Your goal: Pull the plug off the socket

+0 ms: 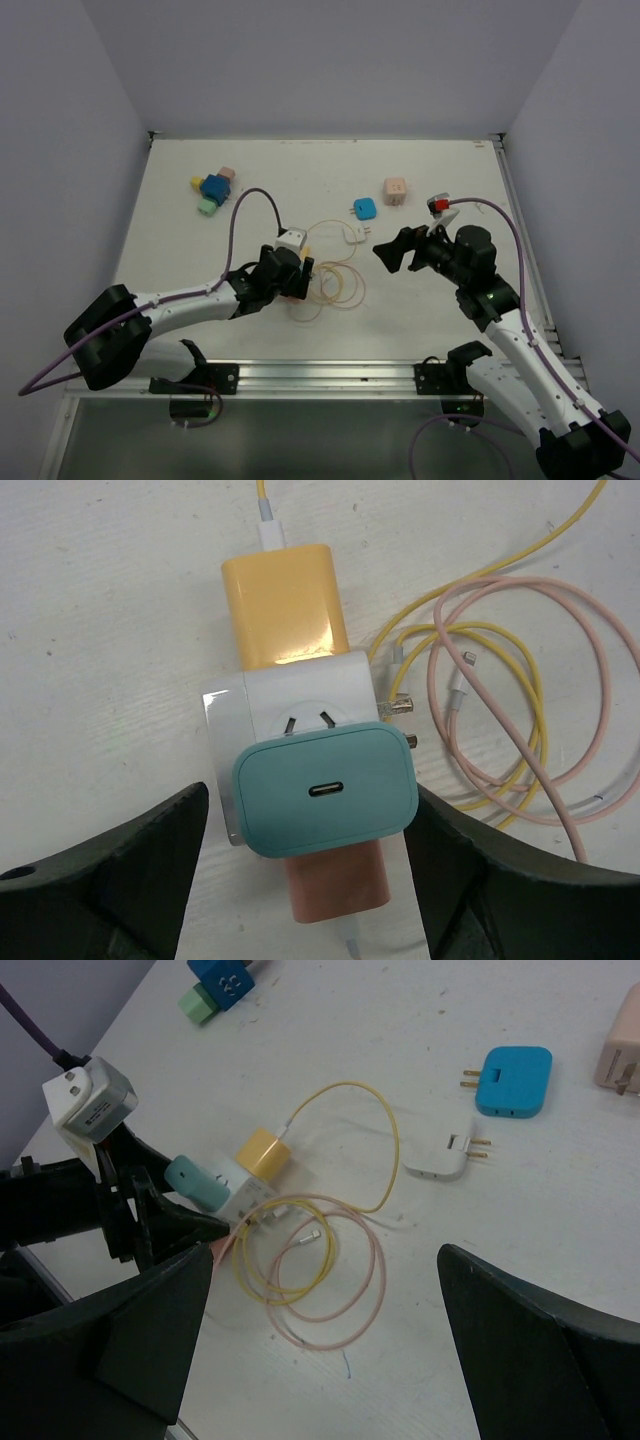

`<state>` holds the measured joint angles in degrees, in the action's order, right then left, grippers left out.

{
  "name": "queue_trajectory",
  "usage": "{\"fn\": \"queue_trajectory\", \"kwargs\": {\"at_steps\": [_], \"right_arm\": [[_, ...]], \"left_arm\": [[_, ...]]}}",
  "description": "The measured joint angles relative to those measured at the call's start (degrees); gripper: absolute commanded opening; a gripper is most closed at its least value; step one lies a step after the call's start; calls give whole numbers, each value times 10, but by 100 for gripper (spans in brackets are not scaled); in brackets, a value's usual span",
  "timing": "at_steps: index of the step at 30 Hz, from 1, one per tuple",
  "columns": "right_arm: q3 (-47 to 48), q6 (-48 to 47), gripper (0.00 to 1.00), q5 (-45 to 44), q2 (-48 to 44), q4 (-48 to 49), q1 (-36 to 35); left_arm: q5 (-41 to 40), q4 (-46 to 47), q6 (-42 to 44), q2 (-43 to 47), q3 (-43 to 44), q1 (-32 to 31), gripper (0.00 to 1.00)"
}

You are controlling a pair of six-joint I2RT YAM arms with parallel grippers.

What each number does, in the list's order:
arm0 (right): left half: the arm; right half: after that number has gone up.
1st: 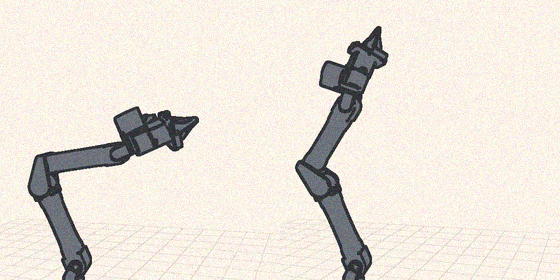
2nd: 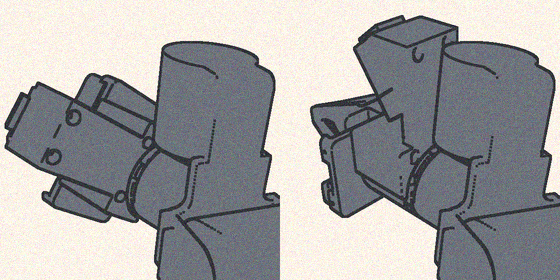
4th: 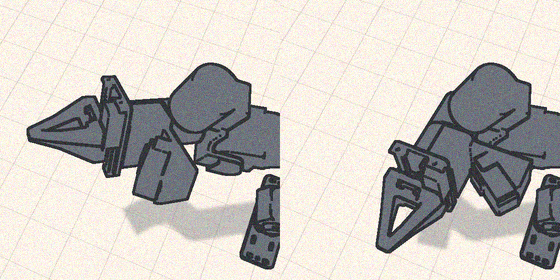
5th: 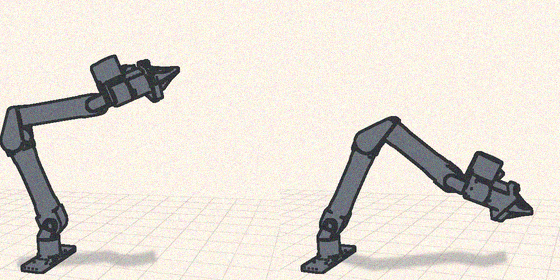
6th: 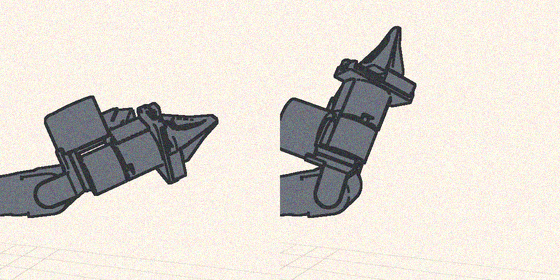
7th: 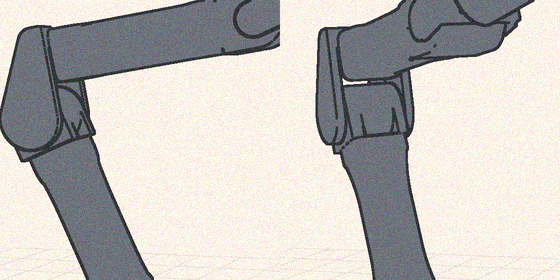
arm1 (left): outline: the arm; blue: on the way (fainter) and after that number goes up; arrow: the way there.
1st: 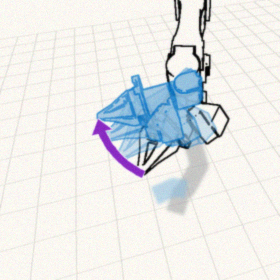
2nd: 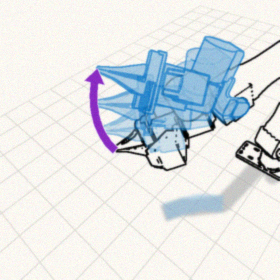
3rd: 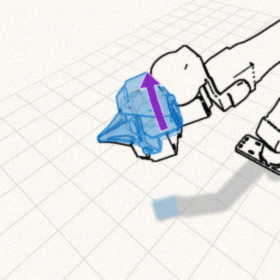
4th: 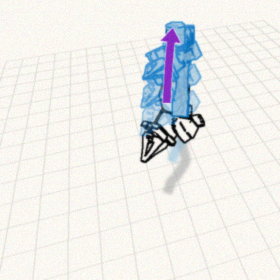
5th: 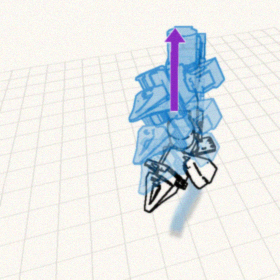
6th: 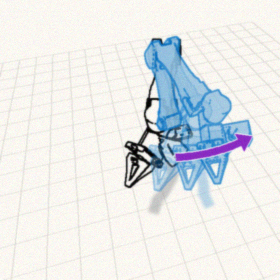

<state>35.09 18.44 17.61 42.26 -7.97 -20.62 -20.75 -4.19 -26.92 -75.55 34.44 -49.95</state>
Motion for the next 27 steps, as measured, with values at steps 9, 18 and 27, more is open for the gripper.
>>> {"fn": "queue_trajectory", "kwargs": {"at_steps": [9, 18, 27], "right_arm": [[-1, 0, 99, 1, 0, -2, 0], [-8, 0, 99, 3, 1, -2, 0], [-9, 0, 99, 11, 1, -2, 0]], "left_arm": [[-7, 24, -18, 13, 0, -5, 93], [-68, 56, -57, 14, -5, -19, 89], [-92, 67, -70, -45, -3, -21, 80]]}}
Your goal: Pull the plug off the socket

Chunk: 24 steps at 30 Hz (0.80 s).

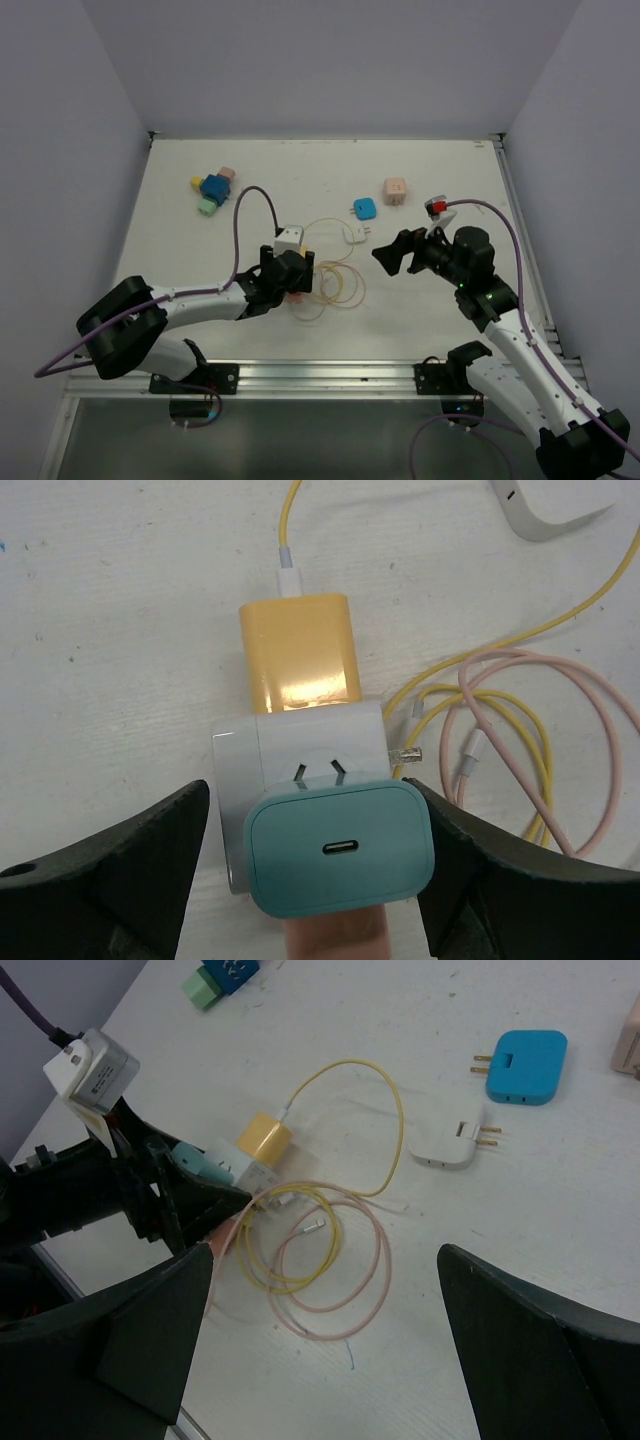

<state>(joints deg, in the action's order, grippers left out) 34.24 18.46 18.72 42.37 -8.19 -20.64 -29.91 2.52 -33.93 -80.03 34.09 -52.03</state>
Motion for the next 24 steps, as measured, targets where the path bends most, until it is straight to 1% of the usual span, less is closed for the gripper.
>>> {"fn": "queue_trajectory", "kwargs": {"at_steps": [3, 4, 7, 8, 9, 10, 12, 13, 14, 15, 16, 20, 24], "right_arm": [[0, 0, 99, 3, 0, 0, 0], [0, 0, 99, 3, 0, 0, 0], [0, 0, 99, 3, 0, 0, -1], [0, 1, 99, 4, 0, 0, -1], [-1, 2, 99, 5, 0, 0, -1], [-1, 3, 99, 6, 0, 0, -1], [-1, 7, 98, 14, 0, 1, -1], [-1, 9, 98, 18, 1, 1, -1], [-1, 13, 97, 21, 2, 2, -1], [-2, 19, 95, 28, 5, 5, -1], [-2, 25, 95, 36, 10, 9, -1], [-5, 71, 91, 71, 48, 34, -6], [-9, 131, 87, 81, 99, 68, -32]], "left_arm": [[-6, 0, 0, -3, 1, -3, 72], [-7, 1, 0, -4, 1, -3, 66], [-9, 2, 0, -4, 1, -6, 55], [-9, 2, 0, -4, 1, -6, 45], [-9, 2, 1, -4, 1, -6, 41], [-8, 2, 2, -4, 1, -6, 30], [-5, 3, 6, -2, -1, -6, 19], [-2, 3, 9, 2, -3, -6, 12], [4, 4, 17, 8, -6, -6, 8], [12, 4, 23, 16, -11, -6, 6], [21, 3, 36, 25, -16, -6, 2], [64, 7, 79, 67, -30, -6, 0], [106, 15, 114, 104, -35, -6, 0]]}}
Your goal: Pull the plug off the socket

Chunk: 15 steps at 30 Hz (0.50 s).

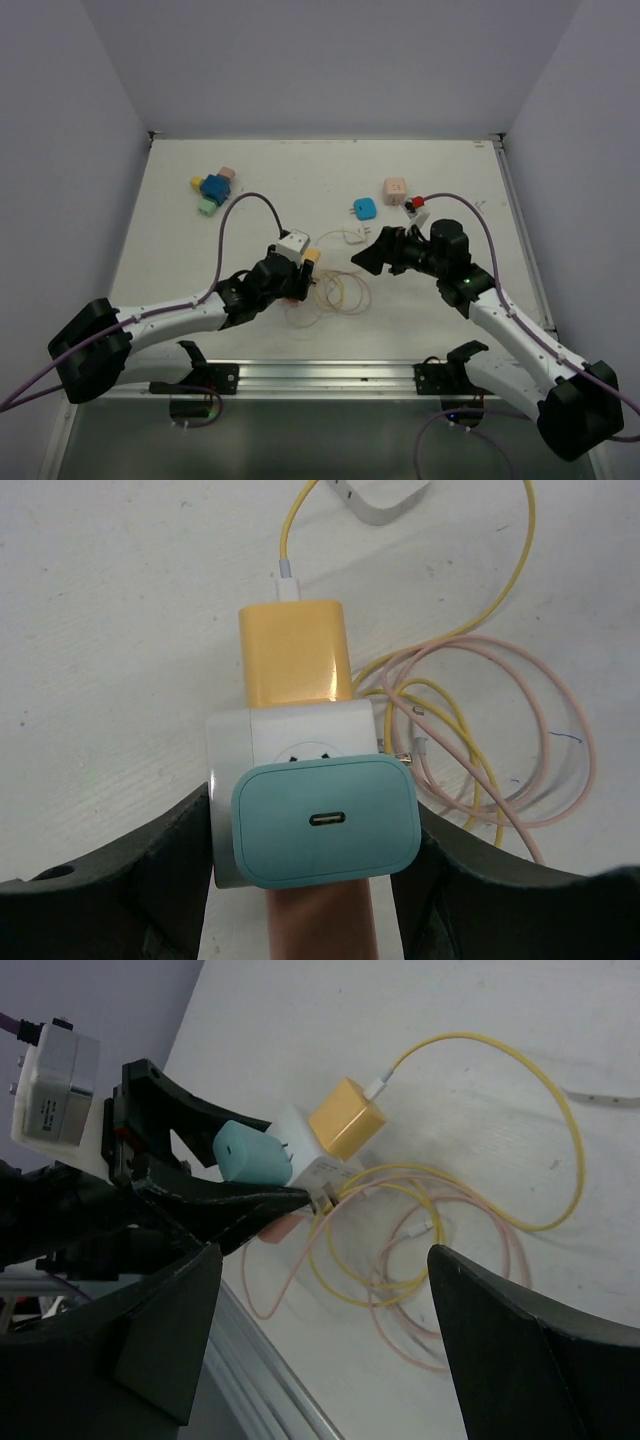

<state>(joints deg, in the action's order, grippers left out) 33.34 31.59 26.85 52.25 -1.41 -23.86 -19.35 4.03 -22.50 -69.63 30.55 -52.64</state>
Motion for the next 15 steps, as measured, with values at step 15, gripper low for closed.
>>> {"fn": "queue_trajectory", "kwargs": {"at_steps": [15], "right_arm": [[-17, 203, 79, -15, 196, 199, -75]], "left_arm": [[72, 24, 21, 67, -24, -7, 0]]}}
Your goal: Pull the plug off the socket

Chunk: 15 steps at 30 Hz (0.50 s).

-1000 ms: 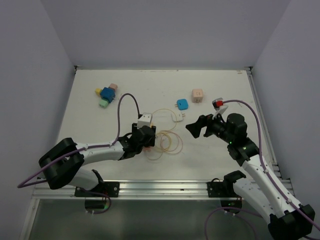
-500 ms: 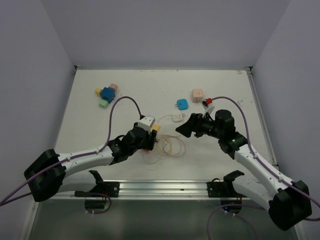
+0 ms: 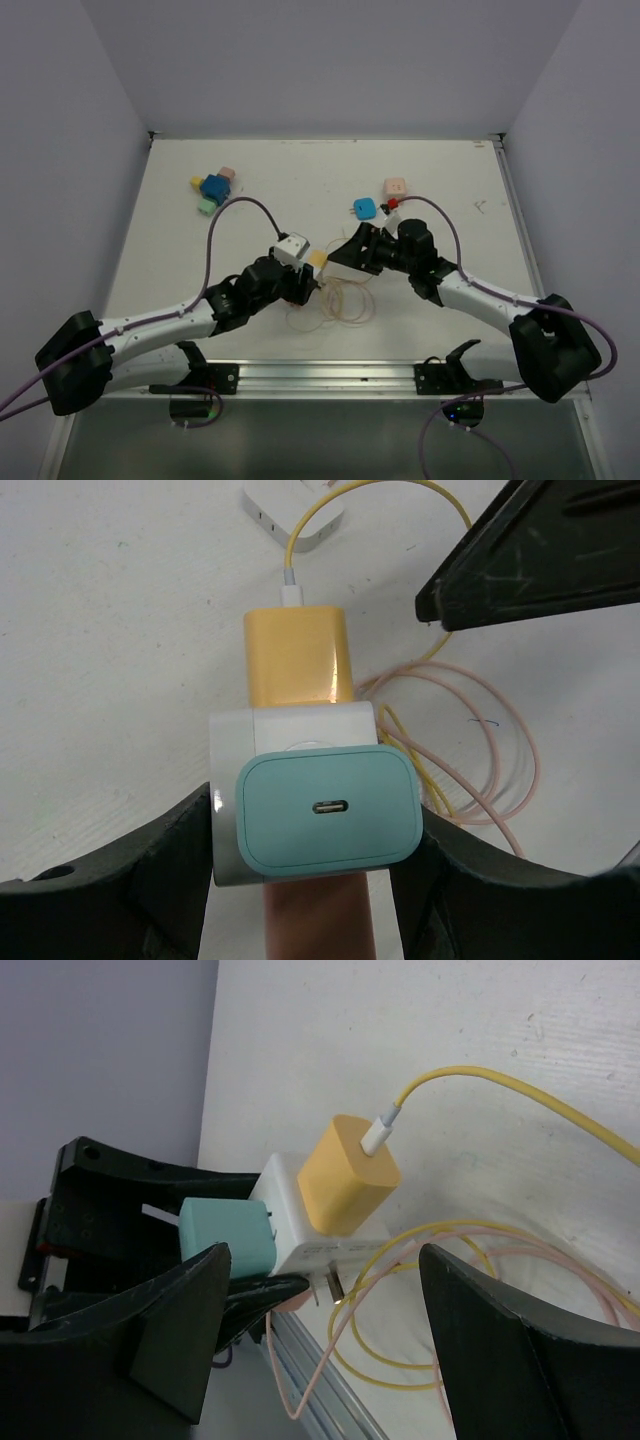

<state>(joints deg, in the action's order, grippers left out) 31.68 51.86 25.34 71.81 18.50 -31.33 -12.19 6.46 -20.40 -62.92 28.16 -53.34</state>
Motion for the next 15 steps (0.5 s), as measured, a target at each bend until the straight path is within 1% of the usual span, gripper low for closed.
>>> {"fn": "queue_trajectory", "kwargs": {"at_steps": [5, 10, 15], "right_arm": [[0, 28, 77, -19, 51, 40, -21], [0, 50, 72, -18, 98, 81, -32], [1, 76, 61, -17, 134, 135, -35]], "left_arm": [[1, 12, -2, 15, -7, -1, 0], [5, 21, -6, 24, -10, -2, 0], [11, 33, -12, 25, -21, -7, 0]]}}
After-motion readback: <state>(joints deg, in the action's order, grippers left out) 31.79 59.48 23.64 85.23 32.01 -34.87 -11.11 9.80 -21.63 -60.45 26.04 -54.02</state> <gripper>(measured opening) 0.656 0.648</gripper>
